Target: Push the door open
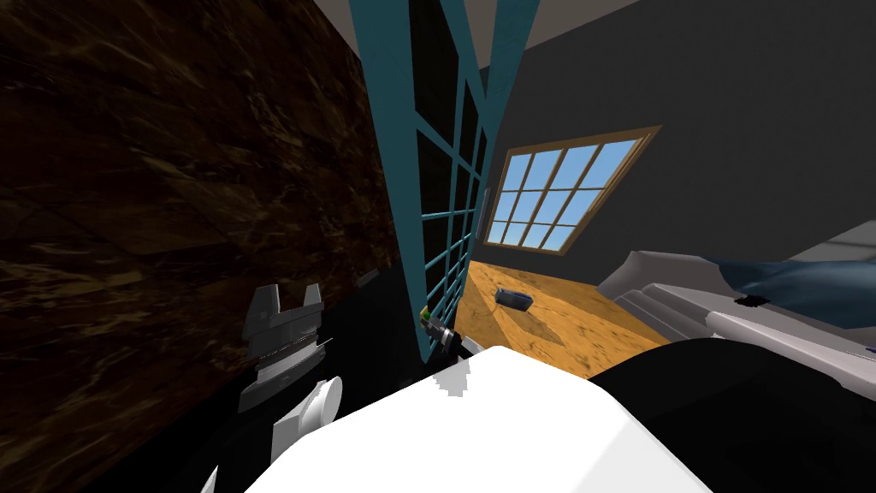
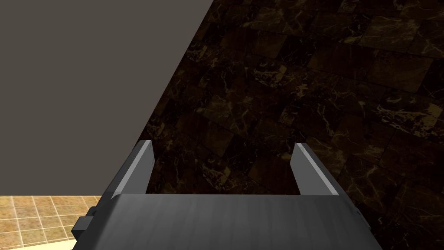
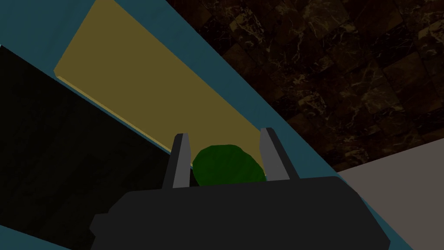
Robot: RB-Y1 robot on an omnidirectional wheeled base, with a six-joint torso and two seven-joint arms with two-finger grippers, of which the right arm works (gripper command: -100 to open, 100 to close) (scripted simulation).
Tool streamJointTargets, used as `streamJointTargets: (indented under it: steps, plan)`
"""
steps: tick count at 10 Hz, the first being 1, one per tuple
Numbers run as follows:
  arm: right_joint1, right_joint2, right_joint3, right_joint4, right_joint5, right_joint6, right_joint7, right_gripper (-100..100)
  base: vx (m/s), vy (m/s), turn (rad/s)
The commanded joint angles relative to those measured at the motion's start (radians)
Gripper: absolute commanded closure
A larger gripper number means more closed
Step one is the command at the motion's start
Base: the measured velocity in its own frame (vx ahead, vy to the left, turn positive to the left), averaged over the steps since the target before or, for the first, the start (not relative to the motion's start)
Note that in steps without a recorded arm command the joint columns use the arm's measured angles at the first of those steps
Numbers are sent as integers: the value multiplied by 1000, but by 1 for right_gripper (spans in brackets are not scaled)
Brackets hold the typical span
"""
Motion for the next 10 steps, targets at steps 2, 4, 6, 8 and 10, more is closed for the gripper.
streamJointTargets:
  steps: [2, 4, 6, 8, 10]
  plan:
    - [-34, -3, -31, 26, -18, -25, 9, 100, -1, -3, 0]
    - [-37, -6, -24, 28, -32, -25, -32, 100, -2, 13, -2]
    - [-37, -6, -24, 28, -32, -25, -32, 100, 16, 23, -11]
    - [-37, -6, -24, 28, -32, -25, -32, 100, 2, 4, -8]
    - [-37, -6, -24, 47, -32, -25, -32, 100, 9, -6, 10]
